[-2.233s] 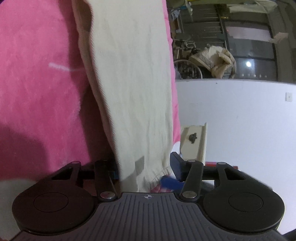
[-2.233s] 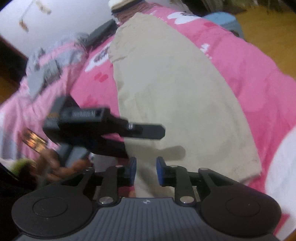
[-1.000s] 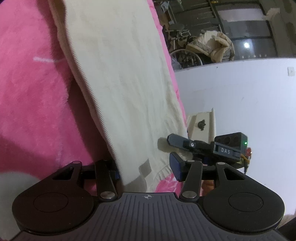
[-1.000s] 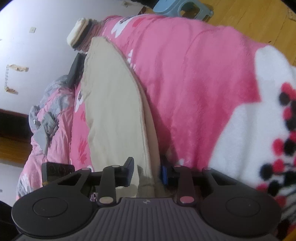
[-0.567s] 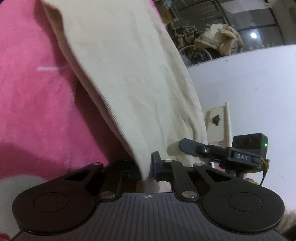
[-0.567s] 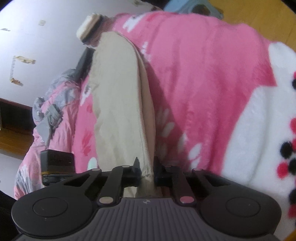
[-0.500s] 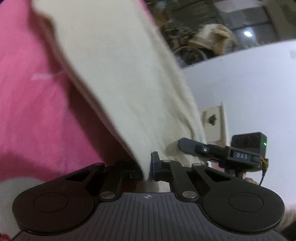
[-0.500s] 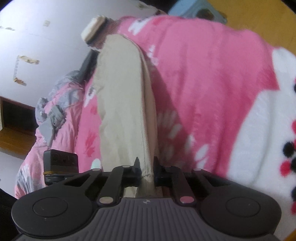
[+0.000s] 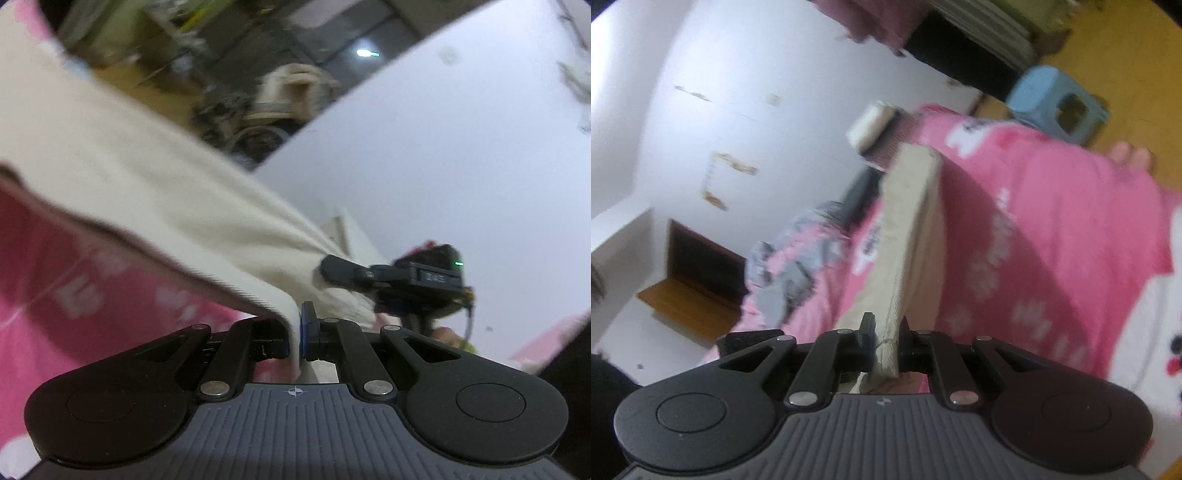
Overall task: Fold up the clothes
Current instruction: 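Lift the held hem with both grippers and fold it toward the waistband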
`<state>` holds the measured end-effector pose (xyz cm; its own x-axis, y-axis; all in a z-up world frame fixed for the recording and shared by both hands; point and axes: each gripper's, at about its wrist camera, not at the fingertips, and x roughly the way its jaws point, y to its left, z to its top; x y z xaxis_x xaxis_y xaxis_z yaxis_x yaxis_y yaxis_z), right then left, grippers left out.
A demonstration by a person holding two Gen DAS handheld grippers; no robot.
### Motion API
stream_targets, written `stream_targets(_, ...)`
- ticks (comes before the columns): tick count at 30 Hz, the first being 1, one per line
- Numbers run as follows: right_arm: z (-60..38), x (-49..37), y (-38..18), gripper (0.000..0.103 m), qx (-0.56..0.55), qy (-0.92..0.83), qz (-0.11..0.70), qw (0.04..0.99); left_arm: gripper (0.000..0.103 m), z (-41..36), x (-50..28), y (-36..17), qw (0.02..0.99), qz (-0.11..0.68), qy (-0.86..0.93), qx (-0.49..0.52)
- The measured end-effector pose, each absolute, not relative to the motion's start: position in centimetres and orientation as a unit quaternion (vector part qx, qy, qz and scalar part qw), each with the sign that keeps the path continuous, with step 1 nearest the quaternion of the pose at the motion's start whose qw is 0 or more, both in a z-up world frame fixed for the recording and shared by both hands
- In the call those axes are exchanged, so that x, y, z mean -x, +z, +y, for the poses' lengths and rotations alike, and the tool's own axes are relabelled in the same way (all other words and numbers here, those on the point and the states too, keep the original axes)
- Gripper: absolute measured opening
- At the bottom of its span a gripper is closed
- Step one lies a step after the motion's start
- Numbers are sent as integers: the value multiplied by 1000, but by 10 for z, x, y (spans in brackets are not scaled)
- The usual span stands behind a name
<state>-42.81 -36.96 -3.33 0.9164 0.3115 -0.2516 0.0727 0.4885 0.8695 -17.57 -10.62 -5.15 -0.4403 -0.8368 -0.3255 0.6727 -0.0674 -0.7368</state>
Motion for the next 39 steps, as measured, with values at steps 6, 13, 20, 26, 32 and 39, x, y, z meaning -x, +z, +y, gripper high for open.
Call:
stream_targets(6,-370,466,-3,10,-505,93,141,846,3,-114,203,-20,462,417,-778,92)
stream_targets(13,-368,502,26,10,-504,95,84,854,4,-122,227,2,407,404,-814,95)
stream_targets(20,-378,458,24,11,-495,108,98,857,4,-105,202,-15,443,429,-775,136)
stream_targets(26,-389,376,27,11,-478,134,109,861,4,-91,145,-30,494,435,-717,228)
stream_targets(32,-394,282,22,11,-483,143,122,855,4,-84,75,-49,549,441,-637,315)
stream_targets(39,-400,156,1,11,-487,125,155,850,4,-80,-12,-69,595,448,-561,363)
